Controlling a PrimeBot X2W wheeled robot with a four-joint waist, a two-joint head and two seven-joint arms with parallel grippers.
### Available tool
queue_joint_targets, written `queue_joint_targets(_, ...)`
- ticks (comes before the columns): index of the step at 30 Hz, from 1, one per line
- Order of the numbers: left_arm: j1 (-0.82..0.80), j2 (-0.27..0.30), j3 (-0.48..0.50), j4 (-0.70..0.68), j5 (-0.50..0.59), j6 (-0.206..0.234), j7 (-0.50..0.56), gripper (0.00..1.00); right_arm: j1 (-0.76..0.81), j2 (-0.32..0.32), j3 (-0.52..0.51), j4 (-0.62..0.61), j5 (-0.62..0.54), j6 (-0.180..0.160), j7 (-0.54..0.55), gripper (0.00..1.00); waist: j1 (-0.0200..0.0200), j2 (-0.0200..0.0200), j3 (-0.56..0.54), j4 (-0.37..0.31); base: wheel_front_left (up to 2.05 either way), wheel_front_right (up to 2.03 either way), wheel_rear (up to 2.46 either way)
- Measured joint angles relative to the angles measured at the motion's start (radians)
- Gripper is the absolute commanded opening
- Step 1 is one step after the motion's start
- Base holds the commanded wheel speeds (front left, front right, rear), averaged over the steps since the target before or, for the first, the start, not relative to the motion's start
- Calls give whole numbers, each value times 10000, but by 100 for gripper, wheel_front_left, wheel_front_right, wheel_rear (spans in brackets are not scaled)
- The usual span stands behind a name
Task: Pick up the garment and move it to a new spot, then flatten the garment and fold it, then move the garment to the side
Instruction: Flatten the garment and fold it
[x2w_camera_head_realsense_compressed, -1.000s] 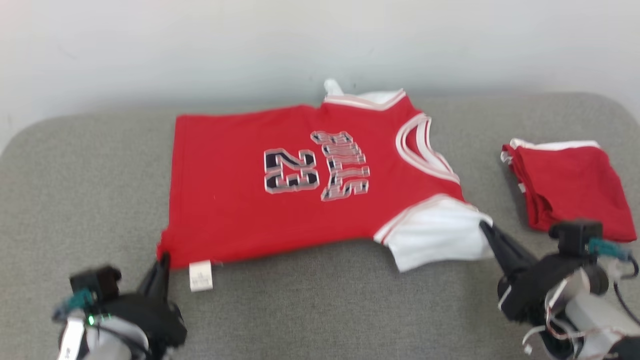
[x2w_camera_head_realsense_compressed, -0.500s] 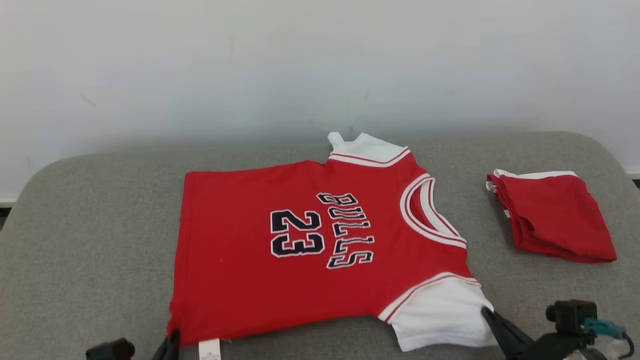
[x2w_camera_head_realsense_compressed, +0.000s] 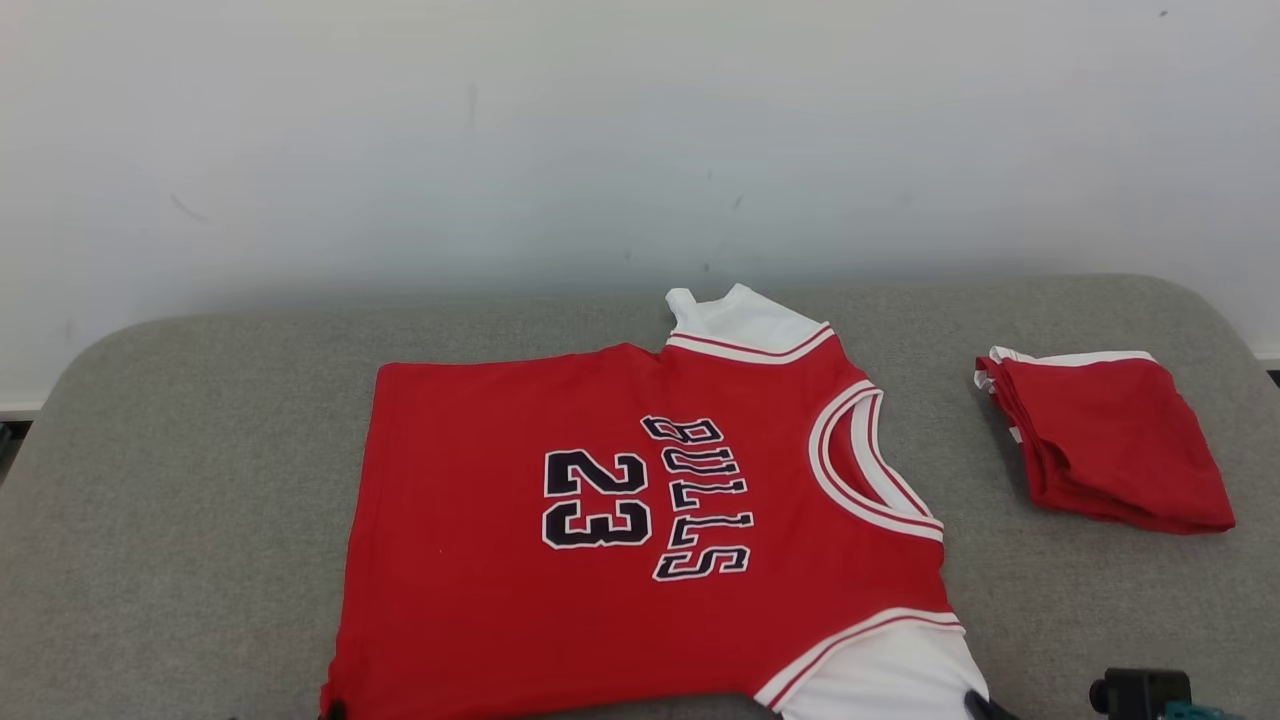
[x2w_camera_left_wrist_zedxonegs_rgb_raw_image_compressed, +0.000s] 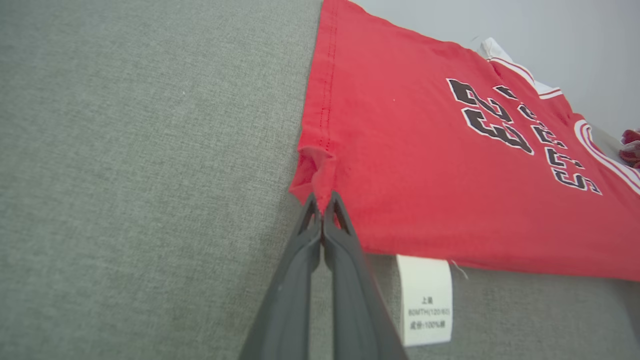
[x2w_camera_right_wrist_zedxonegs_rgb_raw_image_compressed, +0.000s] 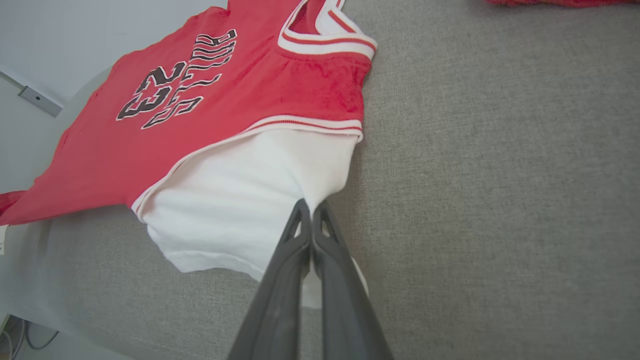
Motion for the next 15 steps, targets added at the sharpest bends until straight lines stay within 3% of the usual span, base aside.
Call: queue_joint_targets(15, 149, -182, -151, 293, -2, 163, 403, 0, 250, -36, 378, -142, -52, -581, 830, 0, 1, 1, 95, -9, 0, 0, 0)
